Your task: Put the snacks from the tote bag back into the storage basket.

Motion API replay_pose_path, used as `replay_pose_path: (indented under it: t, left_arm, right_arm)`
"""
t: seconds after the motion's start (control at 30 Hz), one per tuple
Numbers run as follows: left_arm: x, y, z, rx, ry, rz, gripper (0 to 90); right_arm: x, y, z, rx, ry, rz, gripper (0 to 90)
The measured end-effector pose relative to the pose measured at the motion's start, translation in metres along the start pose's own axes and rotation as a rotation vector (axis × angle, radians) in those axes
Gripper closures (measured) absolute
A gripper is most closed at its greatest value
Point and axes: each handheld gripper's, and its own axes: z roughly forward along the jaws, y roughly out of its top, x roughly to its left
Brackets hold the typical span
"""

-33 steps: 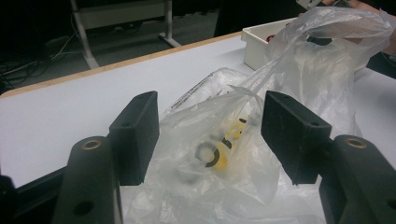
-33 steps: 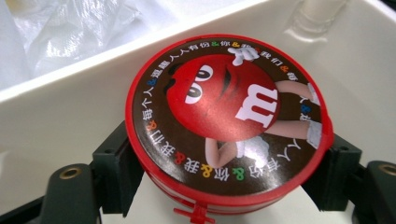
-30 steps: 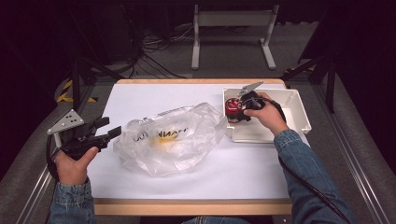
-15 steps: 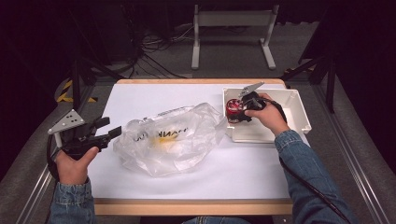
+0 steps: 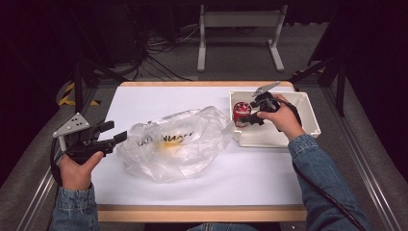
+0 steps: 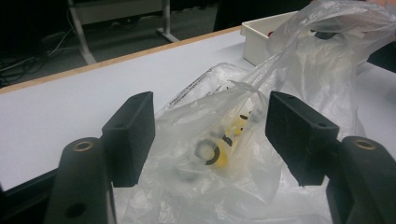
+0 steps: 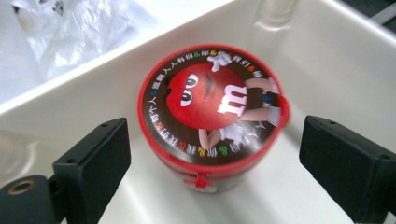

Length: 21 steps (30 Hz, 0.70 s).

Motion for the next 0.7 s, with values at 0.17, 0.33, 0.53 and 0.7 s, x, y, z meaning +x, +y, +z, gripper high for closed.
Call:
replay_pose_path:
  t: [0.17,0.33,0.53,0.7]
  left_arm:
    - [-0.002,0.0,0.001,-0.002,0.003,-0.001,31.0]
    - [-0.004,-0.002,0.003,0.014,0.003,0.009,30.1]
    - [-0.004,-0.009,0.002,0.024,-0.003,0.015,29.6]
    - [-0.007,-0.013,0.002,0.036,-0.021,0.022,29.1]
  right_arm:
    - [0.004,-0.001,-0.022,-0.045,0.0,0.005,9.2]
    - [0.01,-0.005,-0.047,-0.093,-0.002,-0.009,9.2]
    - [0.021,-0.013,-0.079,-0.145,0.008,-0.026,9.2]
    - [0.031,-0.019,-0.1,-0.178,0.015,-0.043,9.2]
